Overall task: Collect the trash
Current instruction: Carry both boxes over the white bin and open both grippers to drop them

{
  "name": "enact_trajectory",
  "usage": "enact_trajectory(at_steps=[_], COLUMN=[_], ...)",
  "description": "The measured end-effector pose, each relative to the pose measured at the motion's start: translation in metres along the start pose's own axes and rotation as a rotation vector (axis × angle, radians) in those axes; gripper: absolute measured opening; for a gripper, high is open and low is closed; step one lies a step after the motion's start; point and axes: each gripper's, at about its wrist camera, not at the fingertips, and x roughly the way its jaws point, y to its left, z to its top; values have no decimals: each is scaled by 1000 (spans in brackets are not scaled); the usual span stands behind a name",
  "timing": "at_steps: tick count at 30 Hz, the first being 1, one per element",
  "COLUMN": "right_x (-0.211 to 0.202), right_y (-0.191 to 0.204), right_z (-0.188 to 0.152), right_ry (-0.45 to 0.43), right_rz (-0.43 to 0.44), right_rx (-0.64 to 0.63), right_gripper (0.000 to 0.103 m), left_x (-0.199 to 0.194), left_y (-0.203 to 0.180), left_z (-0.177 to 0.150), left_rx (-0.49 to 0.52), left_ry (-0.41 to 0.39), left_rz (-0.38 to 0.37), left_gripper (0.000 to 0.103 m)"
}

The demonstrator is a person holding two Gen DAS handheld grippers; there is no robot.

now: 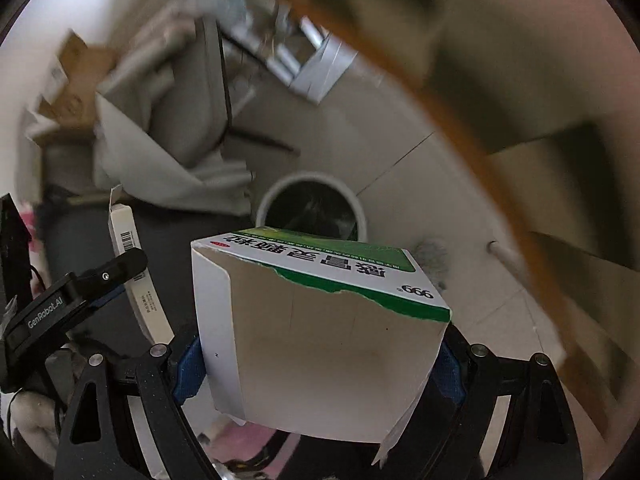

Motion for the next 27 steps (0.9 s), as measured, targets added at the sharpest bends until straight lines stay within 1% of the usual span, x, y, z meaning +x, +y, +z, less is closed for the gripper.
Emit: enact_trajectory(at_steps=[2,3,5,6,7,8,9,10,12,13,15,16,17,19,20,21,23,25,27], right_x=[58,76,131,155,178,193,221,240,267,277,290,290,291,291,286,283,275,261,251], right_y=[-1,-2,-7,-10,-13,-16,-19,-23,-27,-27,-26,-28,-28,-18,-13,-6,4,10,17], right_z=[13,17,27,35,40,45,49,51,52,52,54,52,50,50,47,44,41,38,37], right_ry=[35,44,73,93,111,126,162,177,185,189,190,188,187,160,143,130,96,70,49], right_rz=[-3,-5,-3,5,8,16,31,30,21,10,-7,-8,-30,-97,-149,-202,-276,-333,-359], right_rx=[-15,-22,-40,-43,-44,-48,-63,-73,-102,-119,-143,-149,-161,-196,-229,-261,-304,-335,-348], right_gripper=[91,91,91,91,92,93,94,96,103,103,103,103,103,103,103,103,103,103,103], left_x=[51,71,115,131,148,162,176,183,192,197,192,190,189,183,182,180,172,164,157], left_y=[28,38,58,65,74,79,84,87,93,95,102,100,103,101,102,106,106,106,102], left_z=[5,9,16,18,20,22,24,27,31,32,28,26,23,15,13,10,5,0,-4], left_rx=[-64,-86,-119,-132,-140,-143,-144,-143,-136,-131,-115,-106,-93,-75,-70,-71,-83,-88,-87], left_ry=[51,73,114,122,125,126,120,113,93,75,21,-5,-19,-49,-50,-50,-52,-39,-27], left_rz=[-46,-65,-104,-114,-118,-119,-123,-116,-76,-46,35,81,125,226,252,269,299,302,303], left_gripper=[74,75,75,75,79,85,99,102,102,102,102,102,102,102,102,102,102,102,102])
